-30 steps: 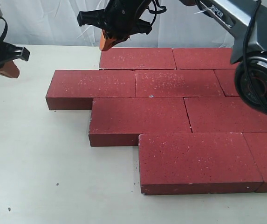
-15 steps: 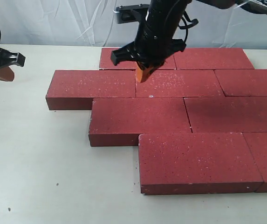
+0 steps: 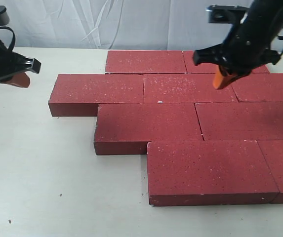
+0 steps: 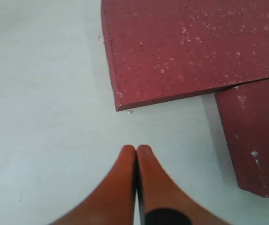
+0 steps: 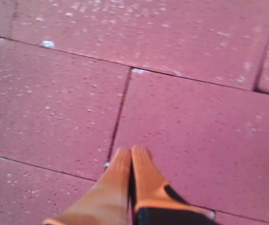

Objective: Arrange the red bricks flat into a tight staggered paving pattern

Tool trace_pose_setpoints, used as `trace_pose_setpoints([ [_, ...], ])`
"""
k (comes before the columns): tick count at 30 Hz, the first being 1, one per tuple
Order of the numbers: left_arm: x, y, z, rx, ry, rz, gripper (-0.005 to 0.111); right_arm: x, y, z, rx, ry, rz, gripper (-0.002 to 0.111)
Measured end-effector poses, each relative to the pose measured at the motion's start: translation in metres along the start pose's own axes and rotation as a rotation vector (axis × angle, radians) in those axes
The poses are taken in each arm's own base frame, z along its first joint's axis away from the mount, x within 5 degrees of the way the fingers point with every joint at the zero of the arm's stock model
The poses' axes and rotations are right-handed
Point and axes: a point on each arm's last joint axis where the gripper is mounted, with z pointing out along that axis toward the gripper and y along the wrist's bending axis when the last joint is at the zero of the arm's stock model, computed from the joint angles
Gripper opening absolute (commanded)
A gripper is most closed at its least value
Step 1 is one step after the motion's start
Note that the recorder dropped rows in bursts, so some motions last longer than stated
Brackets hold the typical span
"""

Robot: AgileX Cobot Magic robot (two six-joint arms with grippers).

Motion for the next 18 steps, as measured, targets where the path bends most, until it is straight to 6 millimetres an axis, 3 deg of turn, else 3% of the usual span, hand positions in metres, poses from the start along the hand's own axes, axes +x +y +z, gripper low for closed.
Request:
trace_pose_setpoints([
  [4,0.001,-0.016,0.003,0.017,0.01,0.058,0.0,0.019,-0.035,-0.016,0.027,-0.048,0.103,-0.001],
  [9,0.001,-0.023,0.004,0.023,0.011,0.083,0.0,0.045,-0.063,-0.036,0.068,-0.157,0.195,-0.001],
  [18,0.001,-0.023,0.004,0.021,0.003,0.083,0.0,0.093,-0.065,-0.054,0.156,-0.359,0.175,-0.001],
])
